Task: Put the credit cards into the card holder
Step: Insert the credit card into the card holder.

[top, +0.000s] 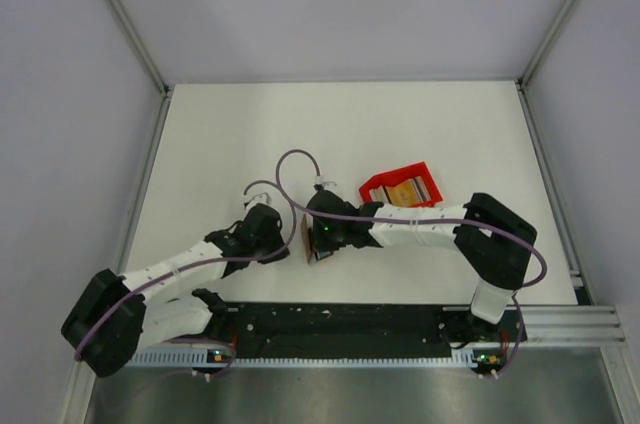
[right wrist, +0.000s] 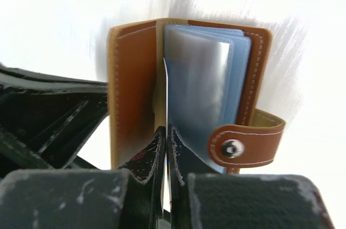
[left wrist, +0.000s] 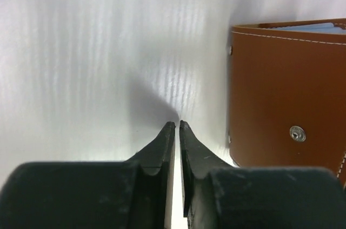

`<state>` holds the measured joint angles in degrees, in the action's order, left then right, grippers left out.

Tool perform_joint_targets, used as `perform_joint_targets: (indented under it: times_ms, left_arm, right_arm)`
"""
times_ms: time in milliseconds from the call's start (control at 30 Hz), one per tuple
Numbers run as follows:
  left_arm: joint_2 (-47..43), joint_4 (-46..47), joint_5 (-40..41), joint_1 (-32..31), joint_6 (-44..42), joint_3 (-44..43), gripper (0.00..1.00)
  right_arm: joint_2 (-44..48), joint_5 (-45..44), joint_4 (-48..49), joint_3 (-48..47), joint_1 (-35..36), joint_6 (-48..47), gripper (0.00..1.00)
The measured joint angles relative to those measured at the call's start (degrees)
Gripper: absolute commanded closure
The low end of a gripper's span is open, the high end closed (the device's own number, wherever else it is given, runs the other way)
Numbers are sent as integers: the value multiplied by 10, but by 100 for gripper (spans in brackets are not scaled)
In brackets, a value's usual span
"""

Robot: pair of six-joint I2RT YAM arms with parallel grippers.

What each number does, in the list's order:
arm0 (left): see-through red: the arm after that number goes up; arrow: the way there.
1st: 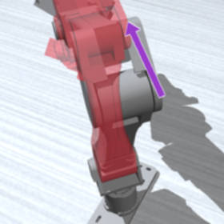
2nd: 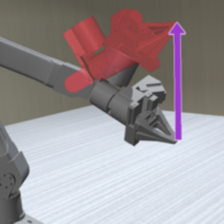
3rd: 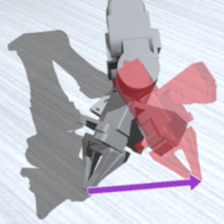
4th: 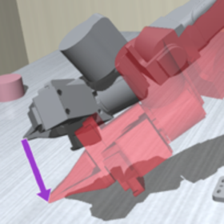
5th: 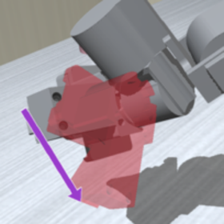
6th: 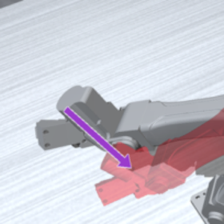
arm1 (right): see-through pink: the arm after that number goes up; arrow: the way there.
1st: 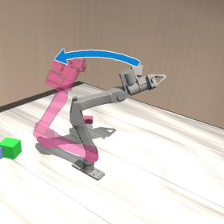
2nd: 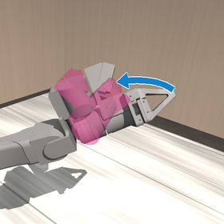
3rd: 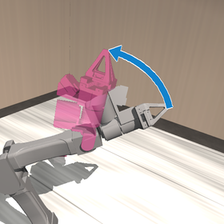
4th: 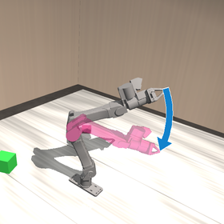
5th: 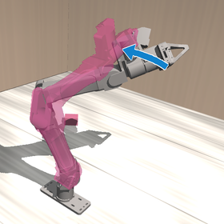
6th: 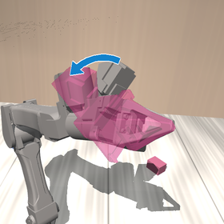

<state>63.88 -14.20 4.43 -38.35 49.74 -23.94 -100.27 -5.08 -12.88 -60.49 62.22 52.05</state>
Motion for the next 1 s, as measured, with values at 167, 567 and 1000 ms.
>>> perform_joint_targets:
  times_ms: [167, 567, 1000]
  left_arm:
    - [-78, -63, 19, 1, 4, 2, 58]
    - [-167, -99, 25, 1, -9, -29, 33]
    - [-132, -126, 14, 1, -19, -58, 23]
  right_arm:
    - [-6, -5, -10, -9, 2, 0, 100]
    - [-23, -9, -28, -34, 4, -9, 100]
    - [-23, -21, -43, -42, 4, -21, 100]
